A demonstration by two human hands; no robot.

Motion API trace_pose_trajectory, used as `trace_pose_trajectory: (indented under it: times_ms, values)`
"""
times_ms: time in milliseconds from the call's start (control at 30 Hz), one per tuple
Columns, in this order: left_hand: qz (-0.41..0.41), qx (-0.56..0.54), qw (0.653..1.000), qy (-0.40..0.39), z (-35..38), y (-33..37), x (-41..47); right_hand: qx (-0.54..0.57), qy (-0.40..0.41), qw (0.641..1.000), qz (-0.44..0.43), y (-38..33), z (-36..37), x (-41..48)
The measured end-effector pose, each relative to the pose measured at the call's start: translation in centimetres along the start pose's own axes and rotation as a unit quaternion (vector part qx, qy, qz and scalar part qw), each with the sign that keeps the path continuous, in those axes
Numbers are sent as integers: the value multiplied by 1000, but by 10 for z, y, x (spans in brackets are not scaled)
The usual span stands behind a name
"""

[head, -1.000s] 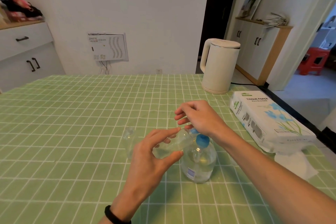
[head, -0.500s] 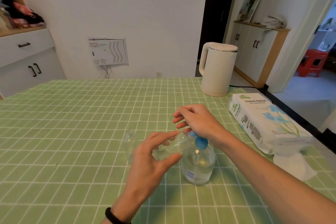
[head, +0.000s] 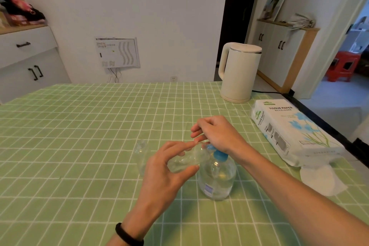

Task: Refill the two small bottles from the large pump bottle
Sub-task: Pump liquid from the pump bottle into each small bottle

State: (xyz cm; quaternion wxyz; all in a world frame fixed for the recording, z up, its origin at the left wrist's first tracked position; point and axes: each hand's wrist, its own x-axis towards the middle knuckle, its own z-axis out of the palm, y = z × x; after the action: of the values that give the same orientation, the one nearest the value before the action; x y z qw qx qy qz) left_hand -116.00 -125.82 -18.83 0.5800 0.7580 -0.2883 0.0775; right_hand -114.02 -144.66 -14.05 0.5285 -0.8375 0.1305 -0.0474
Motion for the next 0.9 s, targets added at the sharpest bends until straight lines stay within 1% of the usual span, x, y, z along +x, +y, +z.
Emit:
trace_pose_trajectory:
  times_ms: [233, 433, 533, 633, 733, 900]
  values:
    - [1, 9, 1000, 3, 0, 3, -2, 22, -3, 1000, 2, -4, -1, -4]
    - [11, 27, 1000, 1, -5, 10, 4, 20, -9, 999, -35, -17, -5, -3]
    - [9, 18, 1000, -1, -4, 10, 2, 44, -9, 999, -16, -13, -5, -2]
    - [7, 16, 1000, -3, -3, 6, 1, 21, -7, 1000, -3, -7, -3, 1]
    - [8, 13, 1000, -10, -2, 4, 0, 23, -14, 999, 21, 0, 0, 2]
    - [10, 20, 1000, -8, -2, 4, 0, 19, -7, 1000, 16, 0, 0, 2]
